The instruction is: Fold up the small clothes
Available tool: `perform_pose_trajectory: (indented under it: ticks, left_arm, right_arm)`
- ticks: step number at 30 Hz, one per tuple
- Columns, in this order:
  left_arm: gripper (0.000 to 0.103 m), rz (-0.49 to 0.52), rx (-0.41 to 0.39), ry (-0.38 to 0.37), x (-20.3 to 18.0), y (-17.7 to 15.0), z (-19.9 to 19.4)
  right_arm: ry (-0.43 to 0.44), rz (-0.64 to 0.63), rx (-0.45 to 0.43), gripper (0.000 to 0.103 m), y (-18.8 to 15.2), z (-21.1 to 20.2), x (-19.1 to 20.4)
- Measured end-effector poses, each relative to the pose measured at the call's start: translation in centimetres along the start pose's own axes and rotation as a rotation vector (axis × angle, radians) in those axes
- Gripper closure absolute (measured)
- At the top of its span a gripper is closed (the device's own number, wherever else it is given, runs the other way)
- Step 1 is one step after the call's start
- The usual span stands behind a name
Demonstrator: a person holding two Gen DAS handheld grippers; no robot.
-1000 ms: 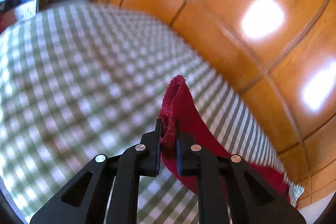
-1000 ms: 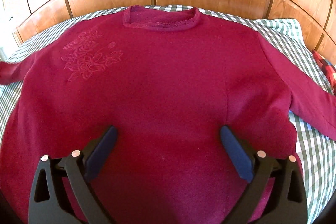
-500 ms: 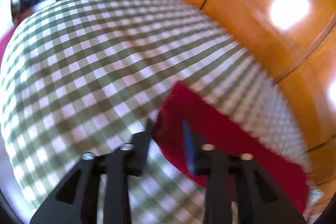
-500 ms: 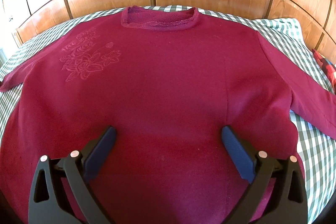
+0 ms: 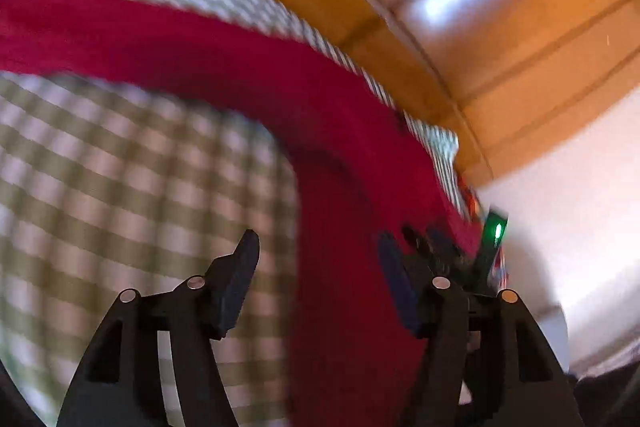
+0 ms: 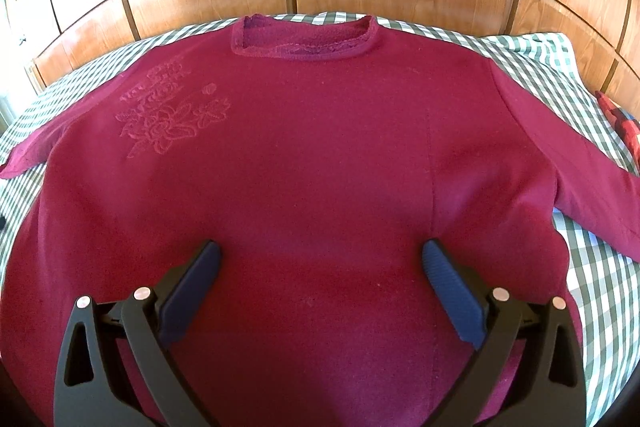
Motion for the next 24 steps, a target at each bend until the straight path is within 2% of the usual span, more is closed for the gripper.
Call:
perform_pose_trajectory:
  ticks: [1,2,3,4,8,10,11,13,15,16,18,21,22,24]
  left_arm:
    - [0.043,0.006,0.004,0.019,0.0,0.1,0.8]
    - [0.049,0.014,0.013,0.042,-0.2,0.0,1.6]
    - [0.076,0.026,0.029,0.049,-0.5,-0.3,2.2]
    - [0.093,0.048,0.036,0.069,-0.9,-0.6,2.7]
    - [0.100,0.043,-0.073,0.119,-1.5,-2.1,0.4]
    - [0.100,0.019,-0.106,0.166,-1.0,-2.9,-0.8]
    - [0.100,0.016,-0.102,0.231,-0.2,-3.4,-0.7]
    - [0.097,-0.021,-0.048,0.291,1.3,-4.2,0.3]
    - [0.097,-0.068,-0.052,0.269,1.9,-4.1,-0.1]
    - [0.095,-0.068,-0.066,0.284,1.6,-4.0,-0.7]
    - [0.095,-0.043,-0.104,0.321,0.8,-3.3,-1.7]
    - [0.093,0.090,-0.191,0.296,-3.7,-2.5,-3.0]
    - [0.089,0.119,-0.194,0.290,-4.3,-2.6,-3.1]
    - [0.061,0.176,-0.189,0.281,-6.0,-2.9,-2.5]
  right_arm:
    - [-0.001,0.001,-0.001,0.002,0.0,0.0,0.1]
    - [0.000,0.002,-0.002,0.002,0.0,0.0,0.0]
    - [0.001,0.003,-0.003,0.002,-0.1,0.0,0.0]
    - [0.004,0.005,-0.004,0.002,-0.1,-0.1,0.0]
    - [0.010,0.008,-0.012,0.002,-0.1,-0.3,-0.1]
    - [0.009,0.007,-0.010,0.002,-0.1,-0.2,-0.1]
    - [0.003,0.003,-0.008,0.002,-0.1,-0.2,-0.1]
    - [-0.005,-0.003,-0.005,0.002,-0.1,-0.1,0.0]
    - [0.001,0.002,-0.007,0.002,-0.1,-0.1,-0.1]
    - [0.003,0.003,-0.007,0.002,0.0,-0.1,-0.2]
    - [0.004,0.003,-0.008,0.002,0.0,0.0,-0.2]
    - [0.013,0.009,-0.009,0.002,0.0,0.0,-0.3]
    - [0.013,0.010,-0.010,0.002,0.0,-0.1,-0.3]
    - [0.020,0.014,-0.013,0.002,0.0,-0.1,-0.4]
Point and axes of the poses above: each gripper's, at about its wrist camera, not at the fingertips, and z roughly the way its jaws point, x to its left, y to its top, the point moved 4 cm from there along z, roughly the way its jaws point, and after that the axes turned 8 degrees about y, right-handed, at the moved point
